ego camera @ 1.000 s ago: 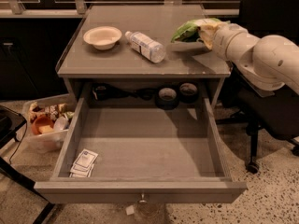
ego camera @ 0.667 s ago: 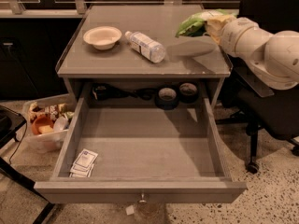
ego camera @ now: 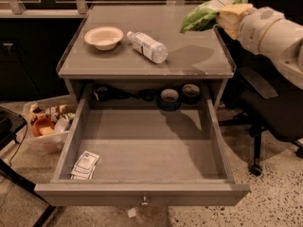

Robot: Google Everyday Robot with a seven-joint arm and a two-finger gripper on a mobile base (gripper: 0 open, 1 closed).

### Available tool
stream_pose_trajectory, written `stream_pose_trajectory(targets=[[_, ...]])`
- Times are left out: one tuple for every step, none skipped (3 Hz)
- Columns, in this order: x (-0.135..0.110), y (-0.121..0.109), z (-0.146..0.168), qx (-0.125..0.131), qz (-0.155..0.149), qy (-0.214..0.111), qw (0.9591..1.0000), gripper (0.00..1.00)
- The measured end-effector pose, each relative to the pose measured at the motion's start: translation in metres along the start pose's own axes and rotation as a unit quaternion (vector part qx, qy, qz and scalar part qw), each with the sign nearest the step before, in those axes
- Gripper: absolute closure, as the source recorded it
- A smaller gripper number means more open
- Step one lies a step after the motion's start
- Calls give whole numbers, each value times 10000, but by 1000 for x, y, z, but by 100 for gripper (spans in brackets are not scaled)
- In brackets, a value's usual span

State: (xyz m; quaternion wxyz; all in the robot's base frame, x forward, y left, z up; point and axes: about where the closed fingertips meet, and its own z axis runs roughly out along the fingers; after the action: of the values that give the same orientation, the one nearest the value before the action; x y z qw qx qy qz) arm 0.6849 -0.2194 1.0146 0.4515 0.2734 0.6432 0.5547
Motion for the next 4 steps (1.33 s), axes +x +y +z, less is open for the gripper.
stream_pose_trajectory(targets=[[24, 19, -26, -235, -298, 476, 9981, 100], [54, 26, -54, -402, -478, 847, 9944, 100], [86, 17, -79, -471, -591, 1292, 9887, 100], [118, 0, -91, -459, -704, 1886, 9784, 100]])
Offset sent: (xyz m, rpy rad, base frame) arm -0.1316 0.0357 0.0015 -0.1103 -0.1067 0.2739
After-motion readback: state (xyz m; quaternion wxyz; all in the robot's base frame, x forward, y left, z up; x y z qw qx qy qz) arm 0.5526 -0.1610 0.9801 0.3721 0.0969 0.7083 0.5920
